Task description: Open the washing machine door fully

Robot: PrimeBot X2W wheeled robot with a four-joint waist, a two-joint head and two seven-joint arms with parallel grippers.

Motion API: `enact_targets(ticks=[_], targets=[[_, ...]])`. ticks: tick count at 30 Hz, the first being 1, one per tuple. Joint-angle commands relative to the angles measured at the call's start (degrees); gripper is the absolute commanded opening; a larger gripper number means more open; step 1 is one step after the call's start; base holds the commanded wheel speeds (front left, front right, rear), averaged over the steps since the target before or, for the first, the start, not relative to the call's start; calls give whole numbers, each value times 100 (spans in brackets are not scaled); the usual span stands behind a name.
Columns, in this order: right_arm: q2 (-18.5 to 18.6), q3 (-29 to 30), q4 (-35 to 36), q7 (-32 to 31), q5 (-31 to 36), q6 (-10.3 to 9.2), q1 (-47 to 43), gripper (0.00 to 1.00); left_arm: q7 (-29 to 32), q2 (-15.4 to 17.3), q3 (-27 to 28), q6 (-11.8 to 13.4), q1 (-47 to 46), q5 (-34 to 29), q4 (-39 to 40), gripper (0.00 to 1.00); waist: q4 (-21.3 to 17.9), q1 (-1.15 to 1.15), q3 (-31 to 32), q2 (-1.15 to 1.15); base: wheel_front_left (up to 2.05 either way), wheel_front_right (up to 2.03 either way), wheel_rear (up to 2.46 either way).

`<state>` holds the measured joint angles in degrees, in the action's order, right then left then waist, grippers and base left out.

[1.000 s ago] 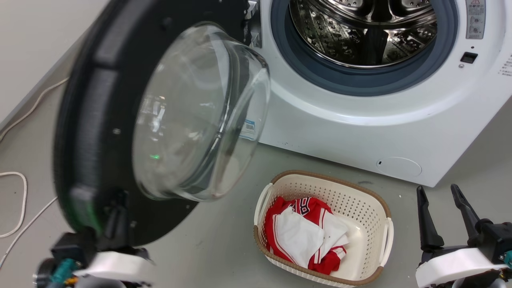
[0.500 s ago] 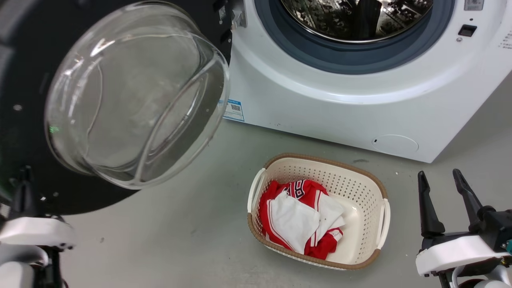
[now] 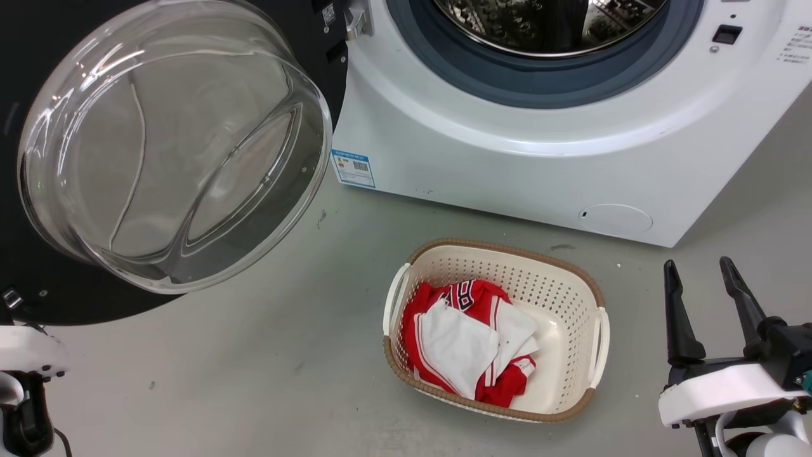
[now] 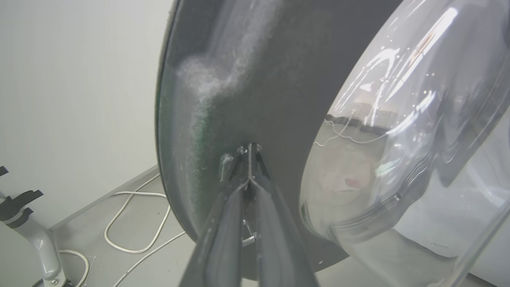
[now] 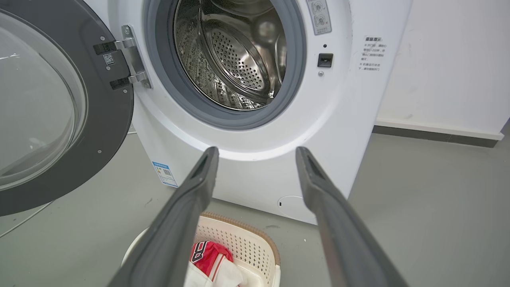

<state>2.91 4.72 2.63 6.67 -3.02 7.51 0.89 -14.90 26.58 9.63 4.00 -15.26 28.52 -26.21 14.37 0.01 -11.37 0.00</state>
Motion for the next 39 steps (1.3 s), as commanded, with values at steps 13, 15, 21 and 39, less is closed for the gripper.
enact_targets(ticks=[13,15,21,39], targets=[[-6,-94,-234,173,-147,-4,-254,100,-35,-745,33,26,1262,-780,1208,0,-239,-1,652,0,0,0,0],[-7,-94,-256,184,-166,-4,-309,100,-30,-839,-75,-18,1436,-890,1407,0,-285,-1,738,0,0,0,0],[-6,-153,-285,185,-177,-4,-388,100,-31,-1213,-585,-47,1745,-1188,1840,0,-464,-1,947,0,0,0,0],[-6,-220,-165,139,-41,-4,-317,100,-16,-1678,-1665,-278,1132,-1594,1946,100,-1099,-1,1065,0,0,0,0]])
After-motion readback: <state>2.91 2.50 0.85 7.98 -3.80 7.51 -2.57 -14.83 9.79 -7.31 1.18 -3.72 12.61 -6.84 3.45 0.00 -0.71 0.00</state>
